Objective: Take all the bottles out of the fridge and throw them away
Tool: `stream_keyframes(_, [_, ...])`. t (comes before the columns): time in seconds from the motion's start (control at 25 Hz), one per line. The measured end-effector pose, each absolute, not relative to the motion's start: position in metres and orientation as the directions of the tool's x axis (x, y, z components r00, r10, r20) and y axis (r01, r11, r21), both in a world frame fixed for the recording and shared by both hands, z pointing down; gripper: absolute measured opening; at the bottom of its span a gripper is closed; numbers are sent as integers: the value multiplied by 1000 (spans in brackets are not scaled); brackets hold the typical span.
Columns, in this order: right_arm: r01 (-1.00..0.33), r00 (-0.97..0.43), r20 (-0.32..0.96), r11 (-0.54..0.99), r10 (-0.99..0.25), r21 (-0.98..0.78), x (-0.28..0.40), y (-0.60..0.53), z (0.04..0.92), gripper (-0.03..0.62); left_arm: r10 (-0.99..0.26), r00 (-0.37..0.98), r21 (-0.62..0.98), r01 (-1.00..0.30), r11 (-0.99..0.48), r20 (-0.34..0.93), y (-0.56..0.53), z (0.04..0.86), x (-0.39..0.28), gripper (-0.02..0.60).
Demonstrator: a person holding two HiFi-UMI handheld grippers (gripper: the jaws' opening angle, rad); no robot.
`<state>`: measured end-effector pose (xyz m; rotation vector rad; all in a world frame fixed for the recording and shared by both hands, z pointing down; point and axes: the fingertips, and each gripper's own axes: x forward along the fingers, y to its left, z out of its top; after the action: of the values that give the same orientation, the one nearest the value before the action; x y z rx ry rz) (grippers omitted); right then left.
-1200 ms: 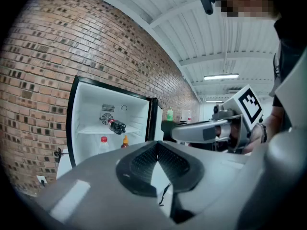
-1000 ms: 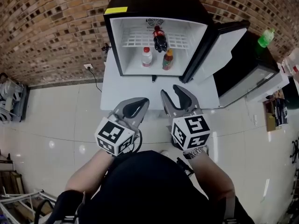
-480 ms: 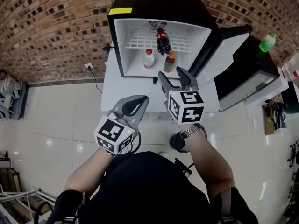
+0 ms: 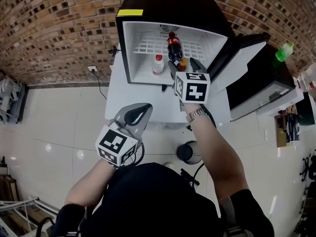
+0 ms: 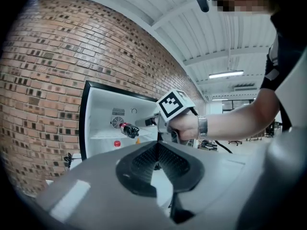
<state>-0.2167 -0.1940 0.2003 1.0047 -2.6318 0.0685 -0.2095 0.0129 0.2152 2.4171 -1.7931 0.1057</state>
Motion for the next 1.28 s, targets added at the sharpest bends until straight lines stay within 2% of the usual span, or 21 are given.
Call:
stream_keyframes(0.2, [-670, -676, 348, 738, -650, 77, -238, -222, 213, 357, -952, 271, 71, -962, -263, 142, 9, 219, -222, 3])
stream_keyframes(1.08, [-730, -585, 454, 680, -672, 65, -269, -281, 268, 357, -955, 215, 76, -976, -204, 203, 5, 234, -264, 3])
stream_keyframes(1.12, [-735, -580, 454, 675, -676, 67, -268, -281, 268, 356, -955, 213, 75, -977, -202, 205, 6, 234, -265, 3])
stream_keyframes(1.16, [-739, -575, 455, 670, -680, 69, -267, -282, 268, 326, -956, 212, 75, -977, -200, 205, 7, 234, -265, 3])
stream_keyframes(1.28, [-745, -568, 455, 663, -686, 69, -266, -282, 268, 324, -956, 208, 73, -978, -197, 206, 10, 234, -267, 3])
